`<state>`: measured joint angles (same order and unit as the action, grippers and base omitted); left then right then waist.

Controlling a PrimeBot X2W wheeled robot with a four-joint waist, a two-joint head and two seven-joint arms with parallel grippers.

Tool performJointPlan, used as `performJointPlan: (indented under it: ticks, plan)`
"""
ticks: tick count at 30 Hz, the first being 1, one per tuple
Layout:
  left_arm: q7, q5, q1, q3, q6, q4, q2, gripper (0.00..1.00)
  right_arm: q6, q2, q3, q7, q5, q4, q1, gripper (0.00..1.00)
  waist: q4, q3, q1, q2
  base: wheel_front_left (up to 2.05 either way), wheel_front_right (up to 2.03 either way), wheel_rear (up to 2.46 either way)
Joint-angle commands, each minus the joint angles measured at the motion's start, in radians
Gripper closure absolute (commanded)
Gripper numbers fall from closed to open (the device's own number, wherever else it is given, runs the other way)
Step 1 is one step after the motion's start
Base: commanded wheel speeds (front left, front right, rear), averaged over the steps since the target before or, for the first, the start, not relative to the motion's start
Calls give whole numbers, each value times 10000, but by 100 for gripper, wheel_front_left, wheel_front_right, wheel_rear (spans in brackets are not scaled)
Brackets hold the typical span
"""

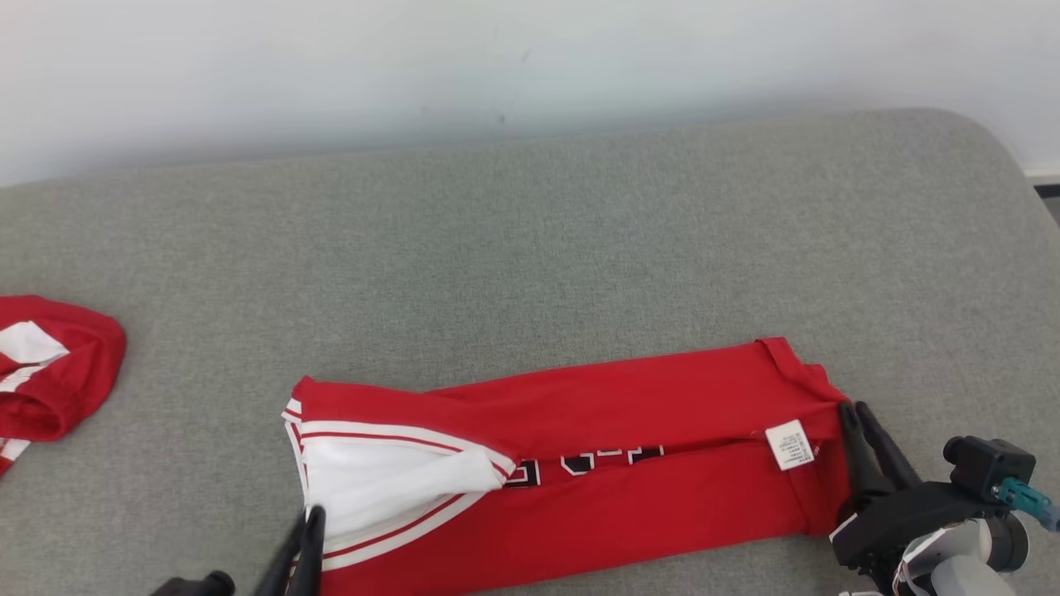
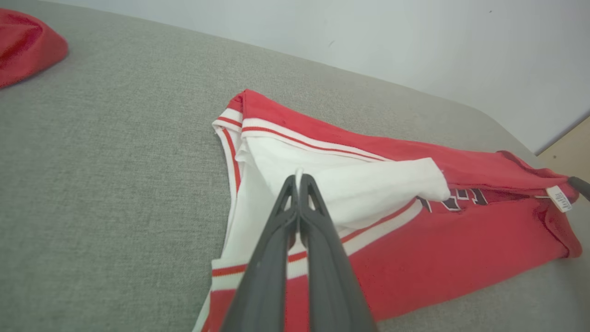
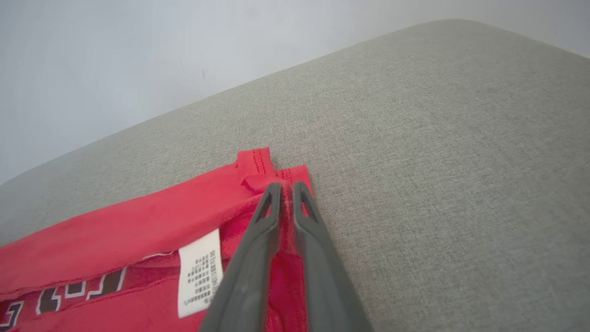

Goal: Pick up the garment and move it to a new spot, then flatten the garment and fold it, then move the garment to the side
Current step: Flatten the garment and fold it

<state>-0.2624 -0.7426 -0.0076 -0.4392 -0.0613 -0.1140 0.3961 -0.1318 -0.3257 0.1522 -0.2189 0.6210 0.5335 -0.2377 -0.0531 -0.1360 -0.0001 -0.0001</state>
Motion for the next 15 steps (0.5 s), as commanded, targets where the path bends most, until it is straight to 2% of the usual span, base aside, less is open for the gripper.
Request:
performJointPlan:
  ticks: [1, 6, 9, 15]
  plan:
    - [-25, 253, 36, 225, -42, 131, -116, 0, 25, 67, -76, 13, -92, -135, 194, 0, 95, 186, 1, 1, 0, 0, 0]
    - [-29, 1268, 284, 1314, -135, 679, -485, 0, 25, -14, -273, 115, -201, -477, 423, 0, 271, 464, 1, 1, 0, 0, 0]
    - [-29, 2178, 380, 2132, -352, 1028, -729, 0, 25, -109, -351, 264, -350, -575, 398, 0, 382, 588, 1, 1, 0, 0, 0]
    - [-30, 3445, 667, 3245, -504, 1324, -1004, 0, 25, -229, -551, 952, -947, 20, -132, 0, 547, 723, 1, 1, 0, 0, 0]
